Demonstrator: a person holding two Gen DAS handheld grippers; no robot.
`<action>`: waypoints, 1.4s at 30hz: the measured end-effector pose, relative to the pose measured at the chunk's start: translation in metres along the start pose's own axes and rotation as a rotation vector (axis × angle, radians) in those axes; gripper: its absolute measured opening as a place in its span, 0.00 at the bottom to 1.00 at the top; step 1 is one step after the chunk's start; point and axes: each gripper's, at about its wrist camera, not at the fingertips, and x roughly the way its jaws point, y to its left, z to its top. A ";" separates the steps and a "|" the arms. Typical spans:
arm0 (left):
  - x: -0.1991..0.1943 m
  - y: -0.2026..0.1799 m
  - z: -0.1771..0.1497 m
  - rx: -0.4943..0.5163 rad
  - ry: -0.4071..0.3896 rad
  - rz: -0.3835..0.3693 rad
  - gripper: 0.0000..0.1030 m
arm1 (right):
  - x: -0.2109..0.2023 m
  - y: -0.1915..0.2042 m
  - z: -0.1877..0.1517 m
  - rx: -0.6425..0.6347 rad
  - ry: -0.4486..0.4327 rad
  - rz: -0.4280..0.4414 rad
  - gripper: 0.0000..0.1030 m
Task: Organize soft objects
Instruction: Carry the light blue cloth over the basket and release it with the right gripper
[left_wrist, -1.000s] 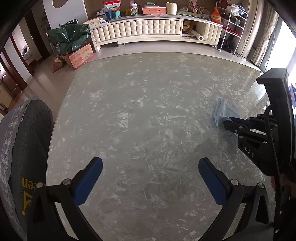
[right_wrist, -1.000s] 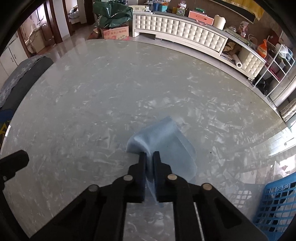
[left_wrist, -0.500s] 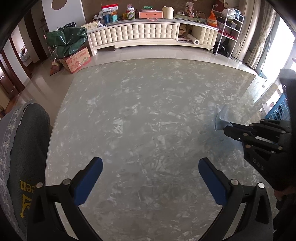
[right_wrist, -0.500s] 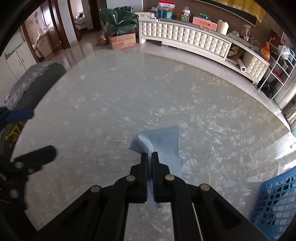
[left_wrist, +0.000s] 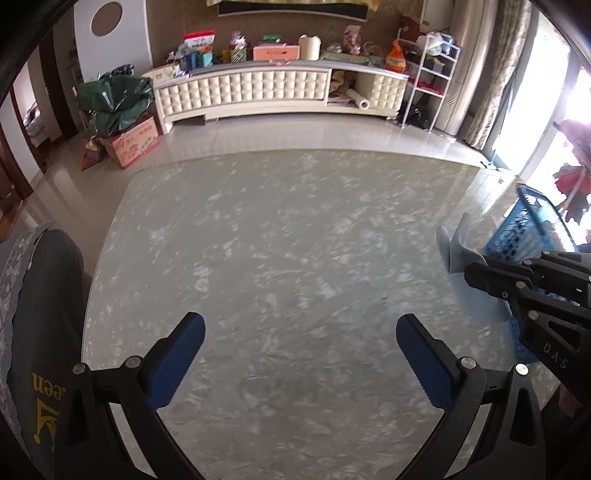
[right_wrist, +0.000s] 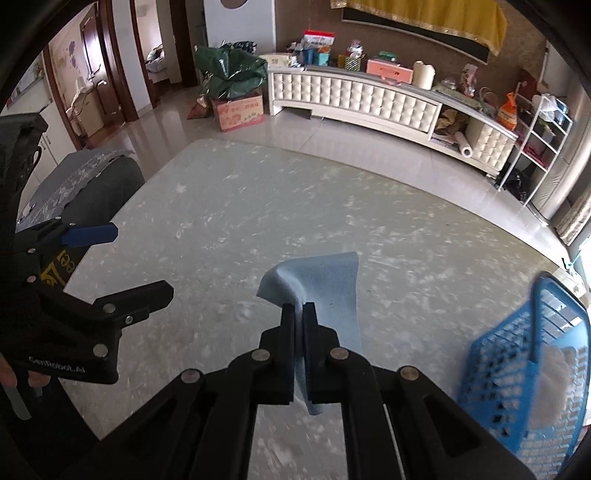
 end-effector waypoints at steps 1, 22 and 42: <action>-0.003 -0.004 0.000 0.006 -0.006 -0.006 1.00 | -0.005 -0.002 -0.002 0.005 -0.004 -0.006 0.03; -0.053 -0.123 0.012 0.176 -0.131 -0.116 1.00 | -0.078 -0.056 -0.041 0.142 -0.090 -0.106 0.03; -0.038 -0.183 0.014 0.242 -0.117 -0.144 1.00 | -0.091 -0.101 -0.078 0.281 -0.085 -0.179 0.04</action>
